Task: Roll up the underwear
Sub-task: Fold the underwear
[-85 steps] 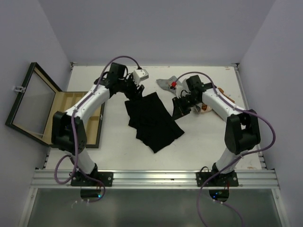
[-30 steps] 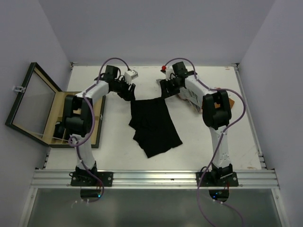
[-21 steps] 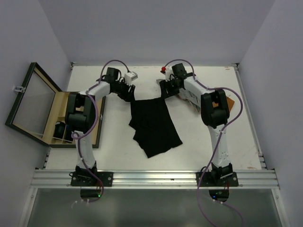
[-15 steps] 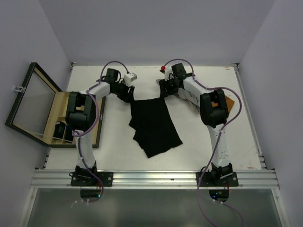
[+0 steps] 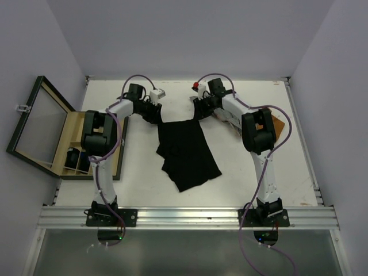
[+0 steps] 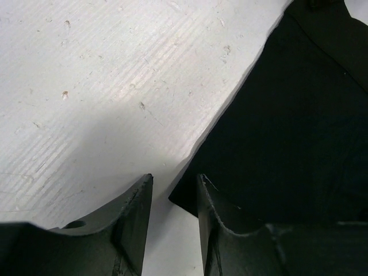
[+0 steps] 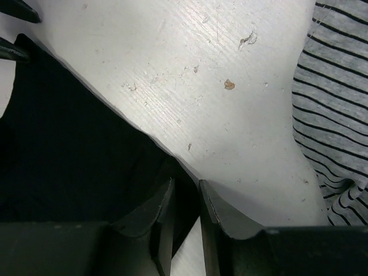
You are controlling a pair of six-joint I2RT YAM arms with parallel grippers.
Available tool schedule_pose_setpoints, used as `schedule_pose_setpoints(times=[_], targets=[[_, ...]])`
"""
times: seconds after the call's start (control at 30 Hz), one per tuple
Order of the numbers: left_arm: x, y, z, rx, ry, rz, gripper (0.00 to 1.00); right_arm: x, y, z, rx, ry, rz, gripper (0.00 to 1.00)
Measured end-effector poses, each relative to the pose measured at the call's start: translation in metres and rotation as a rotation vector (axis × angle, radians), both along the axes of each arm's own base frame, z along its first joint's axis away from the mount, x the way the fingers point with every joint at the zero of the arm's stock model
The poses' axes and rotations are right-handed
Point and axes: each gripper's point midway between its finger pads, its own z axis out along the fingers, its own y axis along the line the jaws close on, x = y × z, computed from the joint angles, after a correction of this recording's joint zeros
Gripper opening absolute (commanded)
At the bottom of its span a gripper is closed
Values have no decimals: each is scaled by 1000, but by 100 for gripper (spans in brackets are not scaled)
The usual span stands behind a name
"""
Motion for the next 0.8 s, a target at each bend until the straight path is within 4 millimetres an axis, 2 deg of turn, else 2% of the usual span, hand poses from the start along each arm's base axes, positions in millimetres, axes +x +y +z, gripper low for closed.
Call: schedule_pose_setpoints(times=[0.13, 0.27, 0.4, 0.53, 0.63, 0.8], targets=[[0, -3, -1, -18, 12, -4, 25, 0, 2, 3, 14, 5, 8, 22], [4, -5, -3, -30, 17, -4, 14, 4, 5, 10, 34, -6, 17, 17], [3, -7, -3, -43, 25, -12, 1, 6, 5, 11, 39, -8, 21, 8], [4, -5, -2, -53, 25, -11, 0, 6, 5, 15, 51, -5, 25, 4], [8, -3, 3, -54, 13, -6, 0, 12, 6, 26, 67, -21, 26, 2], [23, -2, 26, -61, -52, -7, 0, 26, 8, 51, 110, -69, 29, 0]])
